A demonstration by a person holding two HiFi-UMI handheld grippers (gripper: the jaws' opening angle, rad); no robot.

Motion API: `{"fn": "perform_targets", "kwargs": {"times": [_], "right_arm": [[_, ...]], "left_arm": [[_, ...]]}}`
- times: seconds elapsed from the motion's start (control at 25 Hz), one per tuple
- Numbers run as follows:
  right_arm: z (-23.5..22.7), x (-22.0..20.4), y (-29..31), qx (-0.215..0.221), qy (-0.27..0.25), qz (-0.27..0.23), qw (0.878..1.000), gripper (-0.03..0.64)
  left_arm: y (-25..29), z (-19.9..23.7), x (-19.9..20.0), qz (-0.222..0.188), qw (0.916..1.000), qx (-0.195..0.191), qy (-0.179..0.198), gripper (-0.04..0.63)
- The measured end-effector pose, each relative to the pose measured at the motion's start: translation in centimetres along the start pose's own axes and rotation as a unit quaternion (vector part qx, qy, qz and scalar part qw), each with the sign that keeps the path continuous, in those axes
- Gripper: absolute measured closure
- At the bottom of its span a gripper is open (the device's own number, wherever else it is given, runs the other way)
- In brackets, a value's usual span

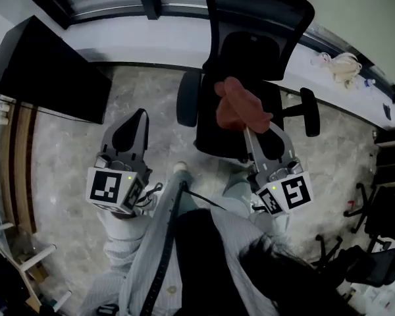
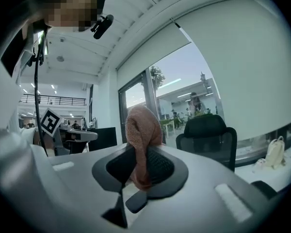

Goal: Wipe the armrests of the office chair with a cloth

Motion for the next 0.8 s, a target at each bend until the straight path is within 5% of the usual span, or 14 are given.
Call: {"fn": "perform_targets", "kwargs": {"times": [0.48,0.8], "right_arm": [[3.0,-2.3,4.6,-0.036,-0.009,0.058,0.998,0.560],[-2.3,-8.4,13.4,-0.038,-0.024,0.138,0.989,0.560]], "left_arm": [[1.2,4.4,-2.0,0.016,0.9977,-0.057,-0.033,0.592],[0.4,6.5,-4.2,0.039,0.9982,-0.020,-0.041,0.592]]}}
Point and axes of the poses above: the fingertips, and each gripper's own axes: y forward along the fingers, z to its left, x out of its top, the point moved 8 cm from there along -y, backward along the fingers, and after that the axes turned 1 degree about -x, right-handed, at the moved point
